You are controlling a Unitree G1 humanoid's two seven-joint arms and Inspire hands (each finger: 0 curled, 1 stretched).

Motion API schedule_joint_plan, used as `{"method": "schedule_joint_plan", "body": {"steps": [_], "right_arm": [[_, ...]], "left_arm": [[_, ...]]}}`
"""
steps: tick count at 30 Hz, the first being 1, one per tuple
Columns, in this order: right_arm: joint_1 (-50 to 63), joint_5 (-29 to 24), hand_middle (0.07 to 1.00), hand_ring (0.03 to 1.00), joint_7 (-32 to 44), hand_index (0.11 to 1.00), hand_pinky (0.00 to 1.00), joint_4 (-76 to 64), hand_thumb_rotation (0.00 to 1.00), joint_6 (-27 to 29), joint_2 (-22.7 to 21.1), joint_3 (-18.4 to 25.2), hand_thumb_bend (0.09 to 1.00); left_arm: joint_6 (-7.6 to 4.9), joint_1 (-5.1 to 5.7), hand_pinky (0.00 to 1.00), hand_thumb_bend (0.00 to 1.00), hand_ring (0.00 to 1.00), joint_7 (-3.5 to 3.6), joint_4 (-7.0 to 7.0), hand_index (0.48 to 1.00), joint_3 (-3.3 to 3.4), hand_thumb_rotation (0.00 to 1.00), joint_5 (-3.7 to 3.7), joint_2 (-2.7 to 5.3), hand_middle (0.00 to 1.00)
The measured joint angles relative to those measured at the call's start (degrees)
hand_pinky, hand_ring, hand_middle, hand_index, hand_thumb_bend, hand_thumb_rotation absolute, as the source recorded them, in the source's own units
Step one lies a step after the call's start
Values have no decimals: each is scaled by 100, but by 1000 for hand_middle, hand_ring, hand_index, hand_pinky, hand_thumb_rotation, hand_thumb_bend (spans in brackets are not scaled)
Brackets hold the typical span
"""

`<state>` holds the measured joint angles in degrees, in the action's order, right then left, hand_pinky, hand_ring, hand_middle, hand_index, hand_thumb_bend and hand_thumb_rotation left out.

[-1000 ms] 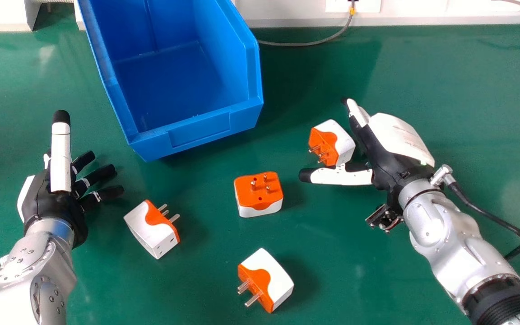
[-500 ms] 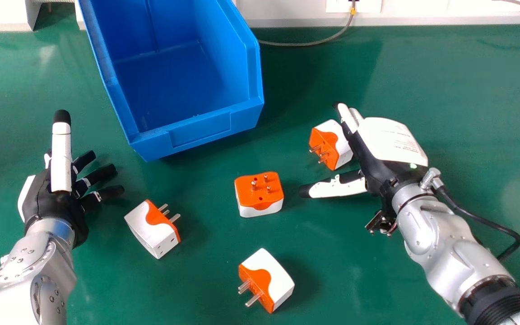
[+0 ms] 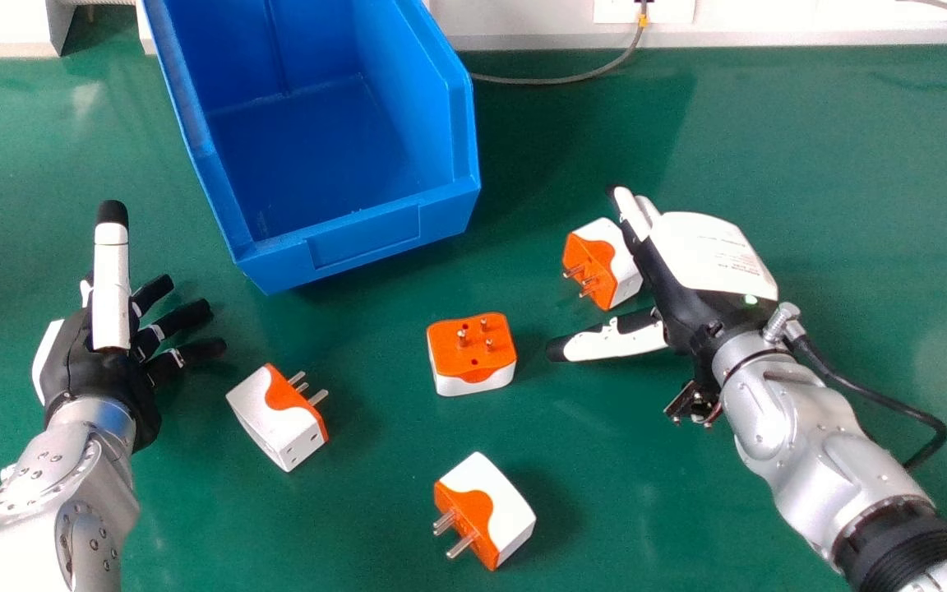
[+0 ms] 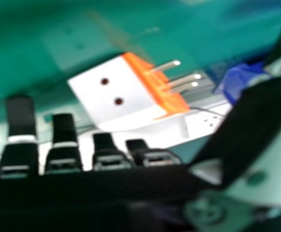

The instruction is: Pick all objects and put in blue box

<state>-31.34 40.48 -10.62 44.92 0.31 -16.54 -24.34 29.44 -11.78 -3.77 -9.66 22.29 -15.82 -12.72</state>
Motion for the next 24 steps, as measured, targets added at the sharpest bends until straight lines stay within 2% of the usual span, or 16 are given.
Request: {"method": "schedule_joint_plan", "body": {"steps": [6, 9, 14, 16, 17, 20, 24], "right_arm": [[-231, 1, 967, 860, -246, 1000, 714, 465, 494, 133, 85, -30, 794], [-367, -7, 965, 861, -310, 999, 712, 682, 438, 170, 126, -44, 788], [-541, 7, 964, 865, -422, 996, 713, 963, 396, 151, 222, -89, 783], [-616, 54, 964, 870, -488, 986, 715, 1089, 315, 145, 243, -158, 772], [-638, 83, 964, 870, -520, 986, 715, 1124, 315, 142, 245, -207, 772], [-680, 100, 965, 876, -660, 960, 719, 1178, 217, 161, 261, -318, 758], [-830, 123, 964, 873, -751, 945, 718, 1256, 184, 236, 297, -474, 753]], "left_arm": [[11, 3, 651, 846, 757, 4, 14, 993, 0, 914, 0, 0, 896], [81, 11, 652, 846, 758, -2, 82, 994, 0, 914, -2, 1, 897], [119, 10, 651, 847, 759, 2, 103, 994, 14, 914, -3, 0, 898], [117, 7, 653, 847, 761, 4, 98, 995, 14, 914, -3, 0, 899], [118, 5, 653, 847, 761, 3, 96, 995, 14, 914, -3, 0, 899], [126, 6, 655, 847, 758, -7, 103, 995, 15, 915, 0, 0, 894], [127, 6, 652, 848, 754, -4, 107, 996, 6, 915, 0, 1, 893]]}}
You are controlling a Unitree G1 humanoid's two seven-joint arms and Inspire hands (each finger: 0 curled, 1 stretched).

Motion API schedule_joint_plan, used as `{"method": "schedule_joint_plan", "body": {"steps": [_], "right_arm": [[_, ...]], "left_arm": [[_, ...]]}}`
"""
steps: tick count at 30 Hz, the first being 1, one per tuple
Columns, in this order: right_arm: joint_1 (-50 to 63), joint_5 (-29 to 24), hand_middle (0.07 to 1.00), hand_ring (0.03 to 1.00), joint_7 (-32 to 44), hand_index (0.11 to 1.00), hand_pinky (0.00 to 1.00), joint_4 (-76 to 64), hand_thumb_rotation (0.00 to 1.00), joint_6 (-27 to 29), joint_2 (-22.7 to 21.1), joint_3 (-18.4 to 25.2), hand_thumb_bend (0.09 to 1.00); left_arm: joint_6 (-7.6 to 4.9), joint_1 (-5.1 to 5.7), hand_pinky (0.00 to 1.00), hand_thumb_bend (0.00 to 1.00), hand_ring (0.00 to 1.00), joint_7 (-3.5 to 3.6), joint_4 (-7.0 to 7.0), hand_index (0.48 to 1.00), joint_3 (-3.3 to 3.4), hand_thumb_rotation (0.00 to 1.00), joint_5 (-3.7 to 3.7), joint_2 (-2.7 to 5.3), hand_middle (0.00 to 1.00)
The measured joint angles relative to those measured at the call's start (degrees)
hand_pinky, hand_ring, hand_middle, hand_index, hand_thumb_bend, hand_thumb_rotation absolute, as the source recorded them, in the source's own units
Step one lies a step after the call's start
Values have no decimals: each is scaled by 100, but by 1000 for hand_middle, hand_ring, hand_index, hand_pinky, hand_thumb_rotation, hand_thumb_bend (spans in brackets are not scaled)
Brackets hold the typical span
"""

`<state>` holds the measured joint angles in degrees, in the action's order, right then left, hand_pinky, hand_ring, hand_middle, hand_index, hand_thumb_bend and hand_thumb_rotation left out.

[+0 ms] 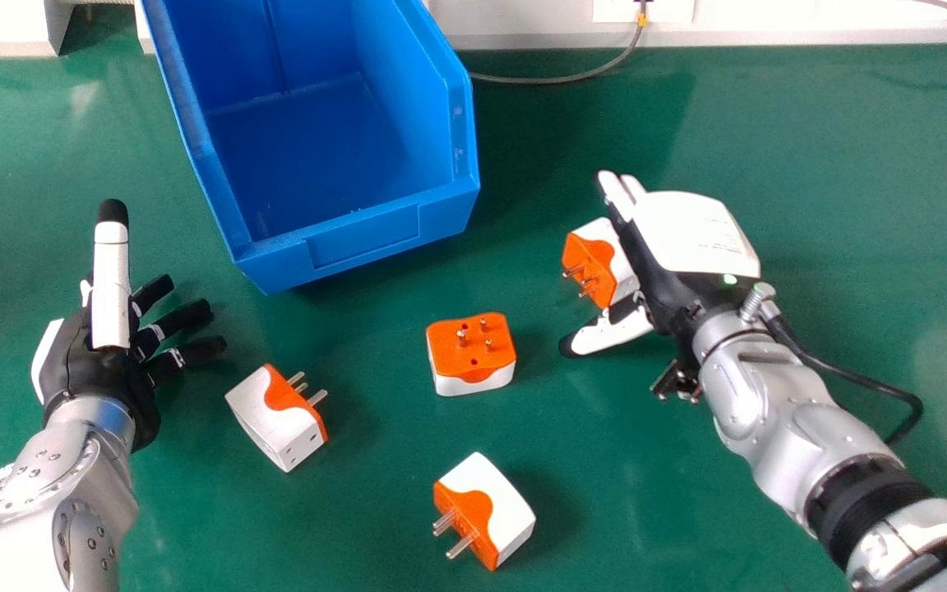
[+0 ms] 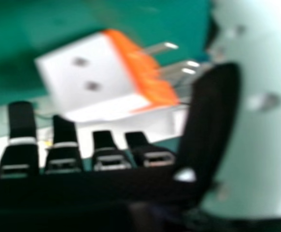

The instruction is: Pick all objects and put in blue box

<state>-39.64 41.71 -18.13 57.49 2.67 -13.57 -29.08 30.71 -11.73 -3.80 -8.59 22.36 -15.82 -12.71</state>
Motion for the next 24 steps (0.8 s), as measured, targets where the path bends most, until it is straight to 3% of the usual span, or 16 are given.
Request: {"method": "schedule_joint_plan", "body": {"steps": [7, 13, 18, 19, 24], "right_arm": [[-52, 4, 928, 829, -366, 904, 699, 199, 146, 257, 11, -146, 745], [-92, 5, 834, 743, -591, 801, 670, 312, 64, 445, 21, -266, 727], [-235, -60, 778, 690, -293, 734, 609, 418, 32, 444, 28, -274, 708], [-282, -73, 734, 636, -208, 686, 570, 457, 26, 444, 30, -274, 668], [-401, -140, 657, 571, 108, 609, 488, 539, 16, 458, 31, -260, 607]], "left_arm": [[3, 1, 645, 848, 753, -3, 6, 997, -2, 915, 2, 0, 893], [4, 0, 643, 849, 754, 0, 3, 996, -5, 915, 0, 0, 893], [6, 2, 650, 849, 757, -2, 5, 996, -5, 915, 1, 0, 894], [7, 1, 649, 849, 757, -1, 5, 995, -7, 915, 1, 0, 894], [-2, -7, 647, 849, 757, 0, -29, 995, -3, 915, 1, -1, 894]]}}
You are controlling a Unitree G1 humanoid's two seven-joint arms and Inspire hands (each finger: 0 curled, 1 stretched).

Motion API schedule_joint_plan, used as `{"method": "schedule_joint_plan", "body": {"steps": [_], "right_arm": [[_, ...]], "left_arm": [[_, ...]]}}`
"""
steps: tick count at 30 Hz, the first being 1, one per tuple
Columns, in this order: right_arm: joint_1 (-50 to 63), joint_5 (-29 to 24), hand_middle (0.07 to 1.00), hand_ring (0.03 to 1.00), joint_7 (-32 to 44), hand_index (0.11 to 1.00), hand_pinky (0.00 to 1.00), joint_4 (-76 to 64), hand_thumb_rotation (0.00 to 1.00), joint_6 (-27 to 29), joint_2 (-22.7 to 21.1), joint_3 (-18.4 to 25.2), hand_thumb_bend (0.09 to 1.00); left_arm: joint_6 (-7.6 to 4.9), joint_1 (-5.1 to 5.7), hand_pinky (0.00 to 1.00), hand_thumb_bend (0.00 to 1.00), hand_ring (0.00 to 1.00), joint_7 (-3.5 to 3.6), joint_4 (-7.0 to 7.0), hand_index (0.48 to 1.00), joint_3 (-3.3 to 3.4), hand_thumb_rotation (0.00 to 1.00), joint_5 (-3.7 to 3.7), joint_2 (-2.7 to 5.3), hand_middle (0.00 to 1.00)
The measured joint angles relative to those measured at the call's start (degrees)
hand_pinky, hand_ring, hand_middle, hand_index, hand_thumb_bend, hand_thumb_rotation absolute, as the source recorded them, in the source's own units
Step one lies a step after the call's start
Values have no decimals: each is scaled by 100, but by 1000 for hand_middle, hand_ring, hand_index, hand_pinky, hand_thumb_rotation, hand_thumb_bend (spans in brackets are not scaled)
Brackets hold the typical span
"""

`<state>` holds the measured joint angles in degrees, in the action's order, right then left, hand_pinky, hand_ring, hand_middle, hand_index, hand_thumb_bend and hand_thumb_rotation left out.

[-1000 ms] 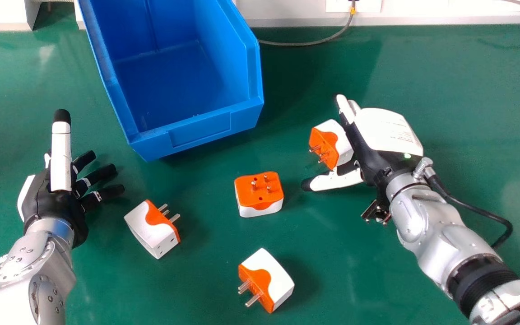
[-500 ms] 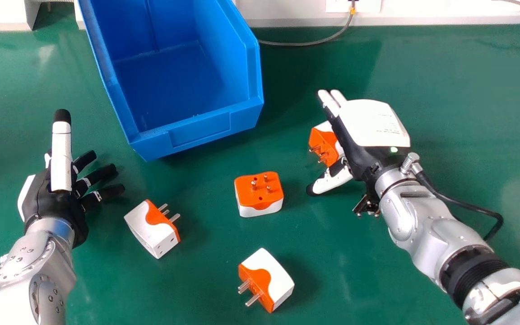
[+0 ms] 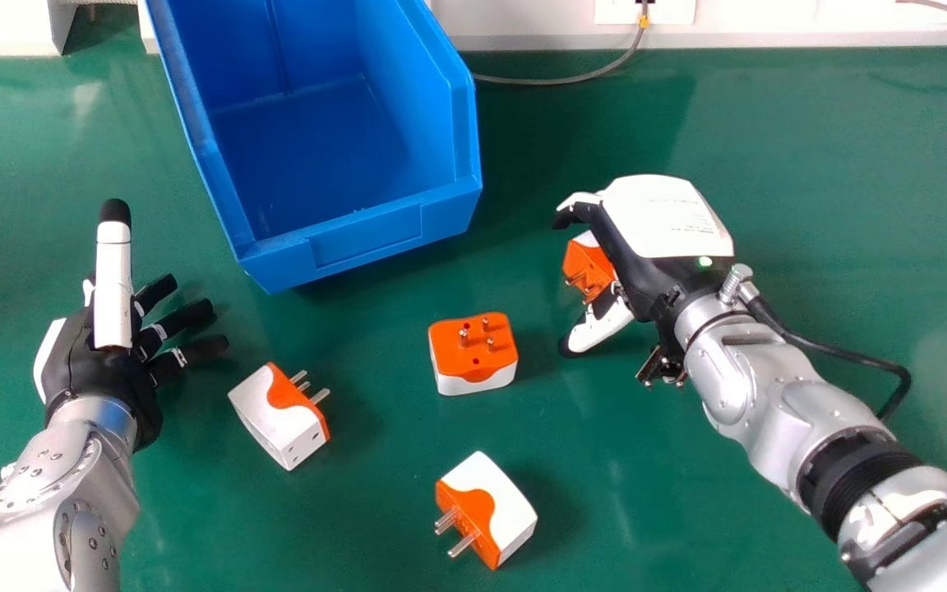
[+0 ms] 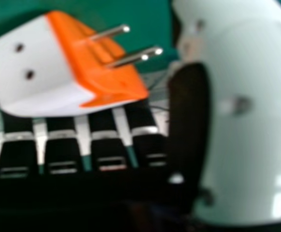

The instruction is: Pick all objects and put in blue box

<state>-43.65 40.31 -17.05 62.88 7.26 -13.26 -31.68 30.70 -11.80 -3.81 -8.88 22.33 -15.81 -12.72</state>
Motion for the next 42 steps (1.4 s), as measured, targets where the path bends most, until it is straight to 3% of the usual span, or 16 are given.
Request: {"method": "schedule_joint_plan", "body": {"steps": [7, 21, 34, 42], "right_arm": [[0, -52, 594, 510, 100, 537, 422, 30, 8, 103, -1, 44, 554], [22, -144, 546, 461, 69, 500, 377, 15, 2, 104, -3, 63, 517], [279, -101, 528, 447, -862, 490, 359, 28, 0, 386, -22, 61, 505], [289, -105, 522, 440, -1309, 496, 356, 81, 0, 872, -62, 75, 502]], "left_arm": [[-3, -8, 644, 849, 755, -4, -19, 994, 8, 915, 4, -4, 893], [4, -2, 646, 846, 751, 1, 2, 991, 8, 915, 3, -8, 891], [11, 5, 646, 846, 753, 7, 29, 990, 9, 915, 2, -38, 892], [12, 4, 643, 845, 750, 3, 33, 990, 7, 915, 4, -66, 891]]}}
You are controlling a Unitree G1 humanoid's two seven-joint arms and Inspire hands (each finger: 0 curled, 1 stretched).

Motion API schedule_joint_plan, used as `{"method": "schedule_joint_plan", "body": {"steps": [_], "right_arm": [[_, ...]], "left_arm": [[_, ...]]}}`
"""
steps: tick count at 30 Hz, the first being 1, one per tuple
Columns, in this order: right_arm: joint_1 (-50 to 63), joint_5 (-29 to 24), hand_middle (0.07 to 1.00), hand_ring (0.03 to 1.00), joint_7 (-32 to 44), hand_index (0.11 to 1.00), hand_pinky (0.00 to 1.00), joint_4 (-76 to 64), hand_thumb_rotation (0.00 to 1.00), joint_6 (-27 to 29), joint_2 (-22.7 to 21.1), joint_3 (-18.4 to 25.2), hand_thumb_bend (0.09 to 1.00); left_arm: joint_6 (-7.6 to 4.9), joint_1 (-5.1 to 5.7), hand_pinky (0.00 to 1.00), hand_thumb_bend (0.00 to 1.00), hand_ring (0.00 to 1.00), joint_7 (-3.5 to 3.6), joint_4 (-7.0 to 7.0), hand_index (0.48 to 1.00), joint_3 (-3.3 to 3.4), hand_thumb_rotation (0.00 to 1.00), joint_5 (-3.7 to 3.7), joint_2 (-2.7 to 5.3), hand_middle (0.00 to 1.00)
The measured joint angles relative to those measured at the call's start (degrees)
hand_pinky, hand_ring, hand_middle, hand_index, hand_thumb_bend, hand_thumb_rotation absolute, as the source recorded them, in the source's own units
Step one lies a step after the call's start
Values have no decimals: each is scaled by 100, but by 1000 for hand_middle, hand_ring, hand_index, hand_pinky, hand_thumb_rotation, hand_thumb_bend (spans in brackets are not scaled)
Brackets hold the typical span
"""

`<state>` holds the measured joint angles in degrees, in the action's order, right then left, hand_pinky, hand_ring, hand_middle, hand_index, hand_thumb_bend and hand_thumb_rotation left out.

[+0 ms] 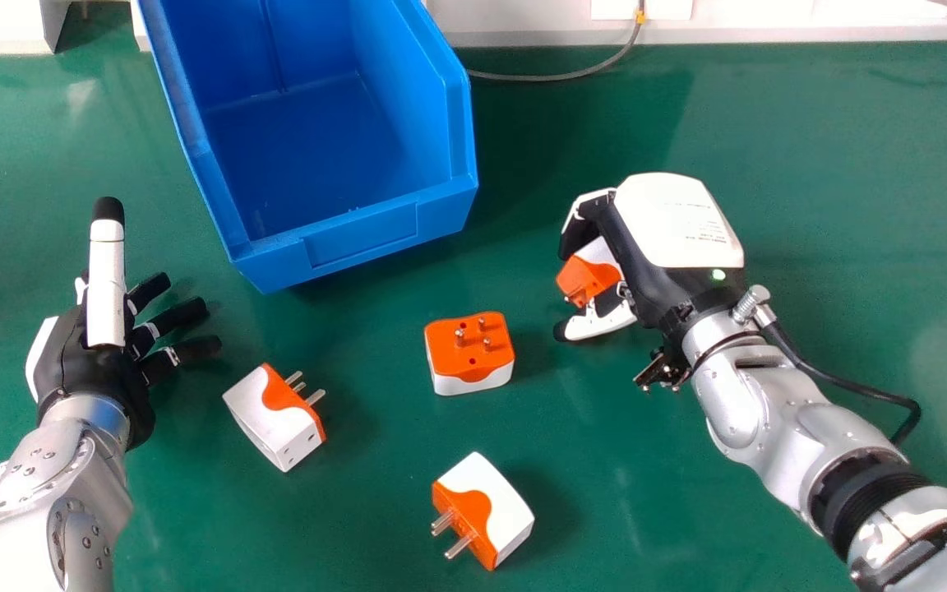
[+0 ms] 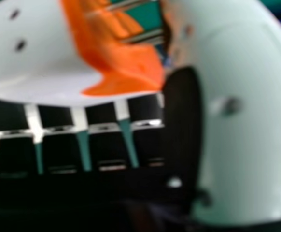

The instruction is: Pick all objects and put in blue box

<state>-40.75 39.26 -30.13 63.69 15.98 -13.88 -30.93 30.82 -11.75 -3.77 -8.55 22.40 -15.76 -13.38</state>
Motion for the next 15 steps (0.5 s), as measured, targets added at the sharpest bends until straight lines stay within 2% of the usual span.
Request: {"method": "schedule_joint_plan", "body": {"steps": [5, 15], "right_arm": [[100, 39, 520, 437, -623, 497, 354, -6, 0, 343, -16, 55, 501], [174, 496, 508, 433, -2296, 494, 375, 181, 0, 1242, -93, -9, 502]], "left_arm": [[-20, -5, 645, 844, 750, 10, -33, 991, 2, 915, -4, -8, 891], [-12, -3, 642, 843, 749, 8, -20, 987, 1, 914, -8, -10, 889]]}}
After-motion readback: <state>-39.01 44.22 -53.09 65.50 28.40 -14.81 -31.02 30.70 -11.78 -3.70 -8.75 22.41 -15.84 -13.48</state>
